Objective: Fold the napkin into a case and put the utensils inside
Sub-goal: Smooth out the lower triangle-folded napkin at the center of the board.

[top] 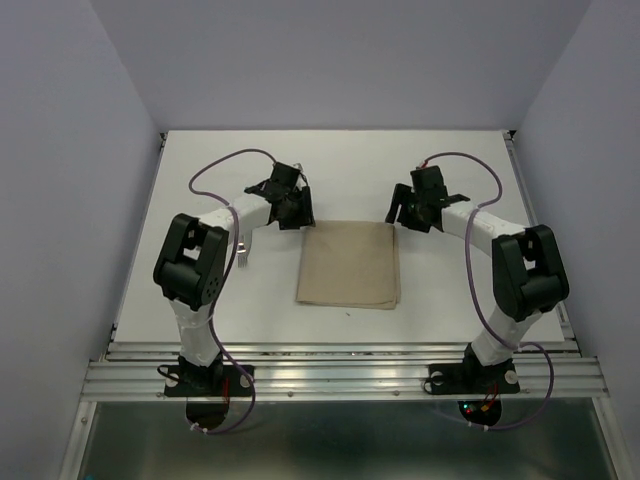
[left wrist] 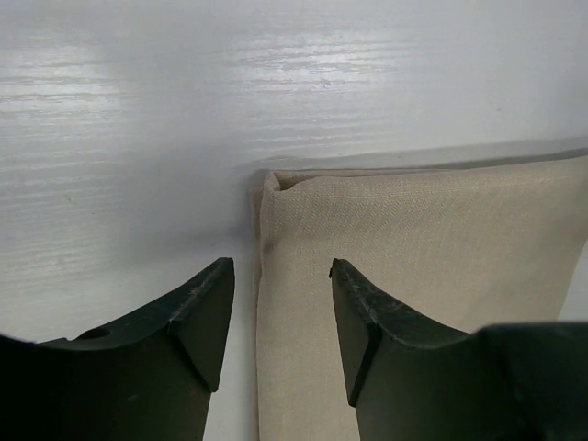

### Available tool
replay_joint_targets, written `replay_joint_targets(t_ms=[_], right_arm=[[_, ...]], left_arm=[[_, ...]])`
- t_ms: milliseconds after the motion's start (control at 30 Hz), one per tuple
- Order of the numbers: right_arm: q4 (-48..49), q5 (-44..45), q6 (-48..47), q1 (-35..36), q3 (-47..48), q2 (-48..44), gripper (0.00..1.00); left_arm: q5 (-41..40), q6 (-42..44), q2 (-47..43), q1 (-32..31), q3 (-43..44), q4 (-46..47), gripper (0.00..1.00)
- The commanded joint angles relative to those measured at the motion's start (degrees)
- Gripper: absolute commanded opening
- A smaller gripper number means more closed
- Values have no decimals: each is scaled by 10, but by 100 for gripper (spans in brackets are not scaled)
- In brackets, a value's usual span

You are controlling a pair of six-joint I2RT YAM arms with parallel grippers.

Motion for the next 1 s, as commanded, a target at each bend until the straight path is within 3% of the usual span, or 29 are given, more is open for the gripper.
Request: replay_joint_targets(t_ms=[0, 133, 233, 267, 400, 500, 567, 600, 667, 700, 767, 967], right_arm=[[14, -15, -10, 2, -11, -2, 73], [14, -37, -4, 2, -11, 1, 70], [15, -37, 1, 2, -14, -11, 66], [14, -39, 5, 2, -16, -21, 62], [14, -54, 13, 2, -40, -62, 50], [12, -66, 20, 2, -70, -96, 44], [7, -75, 22, 2, -91, -112, 45], [4, -77, 22, 2, -97, -126, 46], [-14, -76, 21, 2, -104, -138, 51], [-23, -77, 21, 2, -112, -151, 52], [-32, -81, 22, 2, -121, -165, 53], [-63, -88, 34, 7, -157, -202, 57]], left_arm=[[-18, -6, -63, -2, 16, -10, 57], [-16, -15, -70, -16, 29, -12, 48], [-10, -21, -64, -19, 30, -18, 30], [-5, -25, -67, -19, 28, -22, 19], [15, -35, -120, -28, -27, -36, 0], [9, -47, -190, -47, -97, -42, 0], [-2, -56, -226, -57, -154, -42, 7], [-10, -60, -259, -62, -169, -44, 23], [-34, -67, -288, -82, -210, -49, 41], [-38, -69, -310, -89, -221, -49, 58], [-35, -74, -322, -100, -257, -45, 65], [-8, -105, -316, -138, -317, -16, 68]])
